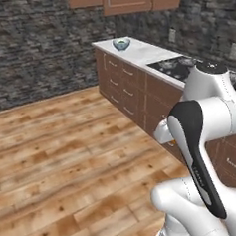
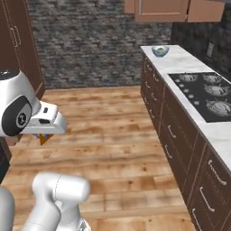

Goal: Pick the cheese from the fridge and the cheese grater from the cabinet and place them next to the salad bowl.

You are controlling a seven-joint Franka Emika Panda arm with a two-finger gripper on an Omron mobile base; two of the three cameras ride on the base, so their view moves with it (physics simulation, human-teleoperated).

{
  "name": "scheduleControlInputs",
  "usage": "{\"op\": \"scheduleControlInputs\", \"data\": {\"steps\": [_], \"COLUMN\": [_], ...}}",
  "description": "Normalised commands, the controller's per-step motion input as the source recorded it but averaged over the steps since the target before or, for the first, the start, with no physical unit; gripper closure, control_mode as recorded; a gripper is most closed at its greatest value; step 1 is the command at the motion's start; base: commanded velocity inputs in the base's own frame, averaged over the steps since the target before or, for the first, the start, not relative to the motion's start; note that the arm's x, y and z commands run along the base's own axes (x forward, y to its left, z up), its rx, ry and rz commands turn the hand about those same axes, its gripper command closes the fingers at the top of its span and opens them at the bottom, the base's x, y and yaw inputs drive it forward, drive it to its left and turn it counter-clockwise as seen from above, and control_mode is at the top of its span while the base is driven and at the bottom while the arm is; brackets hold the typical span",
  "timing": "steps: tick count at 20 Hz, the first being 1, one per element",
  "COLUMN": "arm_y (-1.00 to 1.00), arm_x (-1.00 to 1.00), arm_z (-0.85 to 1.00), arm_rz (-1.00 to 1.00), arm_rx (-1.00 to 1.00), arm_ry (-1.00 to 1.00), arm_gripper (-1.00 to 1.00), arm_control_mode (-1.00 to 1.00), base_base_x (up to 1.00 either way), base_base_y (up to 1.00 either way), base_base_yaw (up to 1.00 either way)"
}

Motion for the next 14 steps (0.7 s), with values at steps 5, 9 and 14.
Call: {"op": "scheduleControlInputs", "data": {"steps": [5,9,14], "arm_y": [0.00,0.00,0.00], "arm_x": [0.00,0.00,0.00], "arm_z": [0.00,0.00,0.00], "arm_rz": [0.00,0.00,0.00], "arm_rx": [0.00,0.00,0.00], "arm_ry": [0.00,0.00,0.00], "arm_gripper": [1.00,1.00,1.00], "arm_control_mode": [1.00,1.00,1.00], "base_base_x": [0.94,0.96,1.00], "base_base_y": [0.46,0.52,0.37], "base_base_yaw": [-0.02,0.00,0.00]}}
